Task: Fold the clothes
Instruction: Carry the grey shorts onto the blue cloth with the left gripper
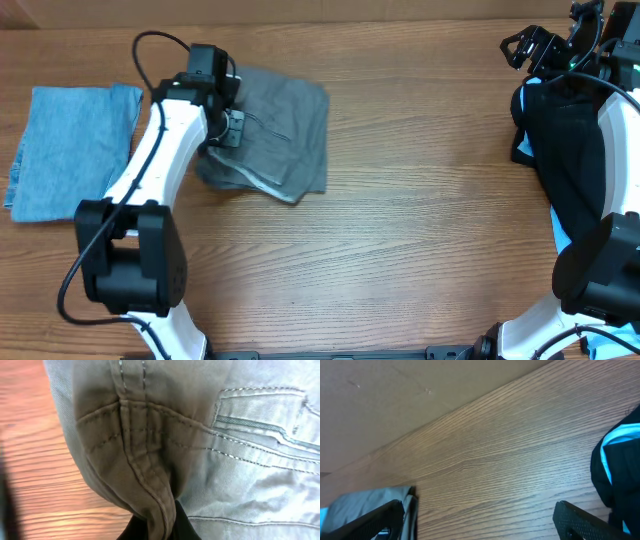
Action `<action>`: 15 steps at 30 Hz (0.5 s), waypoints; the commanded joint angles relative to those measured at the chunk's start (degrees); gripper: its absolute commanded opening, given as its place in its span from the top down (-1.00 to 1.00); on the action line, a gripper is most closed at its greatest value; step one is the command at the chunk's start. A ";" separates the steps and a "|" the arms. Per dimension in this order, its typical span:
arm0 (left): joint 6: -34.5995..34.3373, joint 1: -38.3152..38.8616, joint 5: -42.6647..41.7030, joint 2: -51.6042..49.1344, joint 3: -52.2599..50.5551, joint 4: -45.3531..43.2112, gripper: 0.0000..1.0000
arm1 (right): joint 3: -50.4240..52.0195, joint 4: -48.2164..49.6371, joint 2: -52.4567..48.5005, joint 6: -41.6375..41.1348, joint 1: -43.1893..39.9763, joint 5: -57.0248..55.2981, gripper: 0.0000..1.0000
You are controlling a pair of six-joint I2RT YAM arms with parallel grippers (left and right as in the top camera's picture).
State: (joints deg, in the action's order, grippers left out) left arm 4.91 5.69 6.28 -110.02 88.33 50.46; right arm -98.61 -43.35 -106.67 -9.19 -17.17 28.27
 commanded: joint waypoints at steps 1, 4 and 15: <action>5.46 -2.86 3.34 5.38 2.01 0.15 0.92 | 0.02 0.13 0.15 0.04 0.07 -0.02 -1.00; 6.49 -5.97 3.26 6.99 2.64 1.79 0.92 | 0.02 0.13 0.15 0.04 0.07 -0.02 -1.00; 22.40 -14.38 20.11 7.34 6.47 2.38 0.92 | 0.02 0.13 0.15 0.04 0.07 0.00 -1.00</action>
State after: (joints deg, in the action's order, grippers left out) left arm 20.38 -7.81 15.75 -105.49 92.53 55.00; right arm -98.61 -43.35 -106.67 -9.19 -17.17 28.29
